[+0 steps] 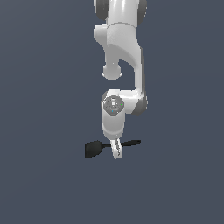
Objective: Pick up the object and move it to a goal position.
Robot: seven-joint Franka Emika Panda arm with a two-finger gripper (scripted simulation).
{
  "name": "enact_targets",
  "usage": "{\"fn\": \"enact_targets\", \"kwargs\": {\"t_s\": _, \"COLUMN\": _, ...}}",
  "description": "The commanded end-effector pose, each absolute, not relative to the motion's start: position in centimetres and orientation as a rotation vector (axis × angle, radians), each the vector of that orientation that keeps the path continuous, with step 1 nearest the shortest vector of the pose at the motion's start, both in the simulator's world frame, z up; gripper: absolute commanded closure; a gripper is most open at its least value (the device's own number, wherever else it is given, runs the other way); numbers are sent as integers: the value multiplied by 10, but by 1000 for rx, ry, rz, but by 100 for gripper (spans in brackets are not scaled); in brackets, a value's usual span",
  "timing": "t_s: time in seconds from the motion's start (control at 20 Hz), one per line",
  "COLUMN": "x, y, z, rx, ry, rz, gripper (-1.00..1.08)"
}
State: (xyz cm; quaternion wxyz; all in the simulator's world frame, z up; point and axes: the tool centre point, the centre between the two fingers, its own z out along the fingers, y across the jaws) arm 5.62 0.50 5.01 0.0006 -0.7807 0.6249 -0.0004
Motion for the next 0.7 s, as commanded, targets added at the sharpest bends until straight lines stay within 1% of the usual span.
{"fn": "enact_targets", "kwargs": {"t_s": 0.0, "x": 55, "y": 5, "z": 36, "rx": -2451, "ry": 1965, "rz": 0, "gripper": -92}}
{"fn": "enact_targets", "kwargs": {"t_s": 0.2, "x": 55, "y": 5, "z": 20, "rx": -2450, "ry": 1967, "rz": 0, "gripper": -92}}
{"fn": "enact_targets", "kwargs": {"t_s": 0.4, "x": 56, "y": 5, "z": 17, "rx": -2450, "ry": 1967, "rz": 0, "gripper": -92}}
{"fn": "enact_targets", "kwargs": {"t_s": 0.45, "x": 56, "y": 5, "z": 17, "rx": -2450, "ry": 1967, "rz": 0, "gripper": 108}}
{"fn": "enact_targets", "kwargs": {"t_s": 0.65, "x": 56, "y": 5, "z": 17, "rx": -2450, "ry": 1967, "rz": 0, "gripper": 108}}
